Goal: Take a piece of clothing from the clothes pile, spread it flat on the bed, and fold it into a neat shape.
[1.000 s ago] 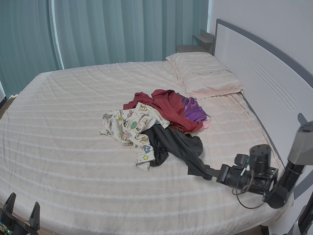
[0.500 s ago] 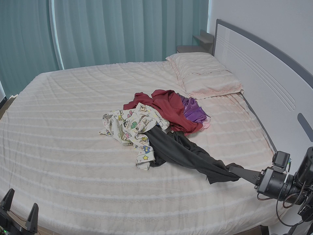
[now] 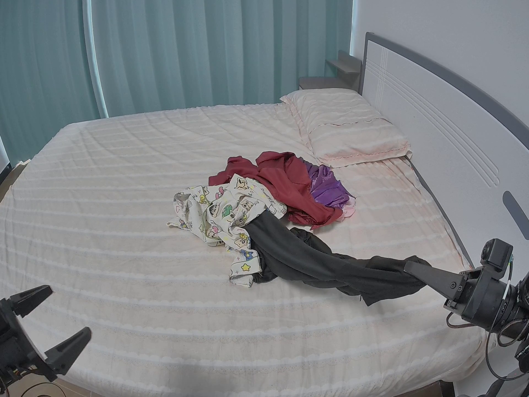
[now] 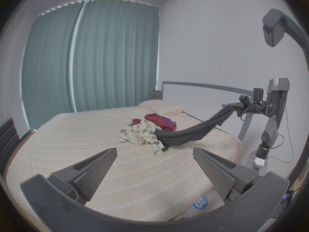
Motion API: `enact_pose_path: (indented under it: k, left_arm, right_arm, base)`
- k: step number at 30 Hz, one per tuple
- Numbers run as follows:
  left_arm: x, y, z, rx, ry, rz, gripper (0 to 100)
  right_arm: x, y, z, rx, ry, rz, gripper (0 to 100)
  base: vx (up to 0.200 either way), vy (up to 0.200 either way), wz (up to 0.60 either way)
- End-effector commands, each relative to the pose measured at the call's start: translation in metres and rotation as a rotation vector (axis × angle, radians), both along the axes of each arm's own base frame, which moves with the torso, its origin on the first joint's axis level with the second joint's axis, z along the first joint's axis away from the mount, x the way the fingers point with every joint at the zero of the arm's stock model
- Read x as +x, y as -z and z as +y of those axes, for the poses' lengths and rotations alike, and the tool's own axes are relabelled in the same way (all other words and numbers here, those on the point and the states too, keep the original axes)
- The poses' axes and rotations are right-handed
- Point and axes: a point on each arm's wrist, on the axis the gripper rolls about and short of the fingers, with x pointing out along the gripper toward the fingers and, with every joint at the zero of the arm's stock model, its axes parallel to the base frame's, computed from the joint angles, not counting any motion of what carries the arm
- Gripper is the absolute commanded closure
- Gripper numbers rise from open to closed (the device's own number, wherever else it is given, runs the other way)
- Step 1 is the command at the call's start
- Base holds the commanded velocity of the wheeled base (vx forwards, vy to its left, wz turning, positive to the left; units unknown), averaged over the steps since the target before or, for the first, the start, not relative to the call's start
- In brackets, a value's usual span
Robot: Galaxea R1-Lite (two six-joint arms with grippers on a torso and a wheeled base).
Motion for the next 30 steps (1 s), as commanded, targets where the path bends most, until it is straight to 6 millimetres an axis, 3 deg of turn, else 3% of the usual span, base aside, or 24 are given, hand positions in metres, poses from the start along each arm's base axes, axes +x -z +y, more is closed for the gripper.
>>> enact_pose_path:
  k: [1,6,12,14,15,18,22,30]
  left_arm:
    - [0.094,0.016,-0.058,0.128,0.272,0.332,0]
    - [0.131,0.034,-0.095,0.076,0.272,0.337,0]
    - [0.147,0.069,-0.144,0.028,0.237,0.433,0]
    - [0.149,0.074,-0.153,0.019,0.246,0.435,0]
    - [0.154,0.086,-0.173,0.001,0.256,0.428,0]
    - [0.162,0.1,-0.194,-0.002,0.24,0.389,0]
    - [0.169,0.113,-0.213,0.007,0.186,0.351,0]
    - [0.178,0.116,-0.232,-0.032,0.201,0.339,0]
  right_arm:
    - [0.018,0.014,0.017,-0.051,-0.047,0.072,100]
    - [0.022,0.011,0.023,-0.045,-0.071,0.068,100]
    - [0.026,0.016,0.032,-0.06,-0.093,0.085,100]
    - [0.027,0.016,0.033,-0.06,-0.093,0.085,100]
    - [0.029,0.015,0.035,-0.059,-0.091,0.084,100]
    - [0.029,0.015,0.035,-0.059,-0.093,0.08,100]
    - [0.026,0.014,0.033,-0.057,-0.091,0.077,100]
    - [0.025,0.015,0.032,-0.06,-0.086,0.081,100]
  base:
    - [0.0,0.0,0.0]
    - [0.0,0.0,0.0]
    - [0.0,0.0,0.0]
    - [0.0,0.0,0.0]
    - [0.0,0.0,0.0]
    - [0.0,0.0,0.0]
    - [0.0,0.0,0.0]
    - [0.0,0.0,0.0]
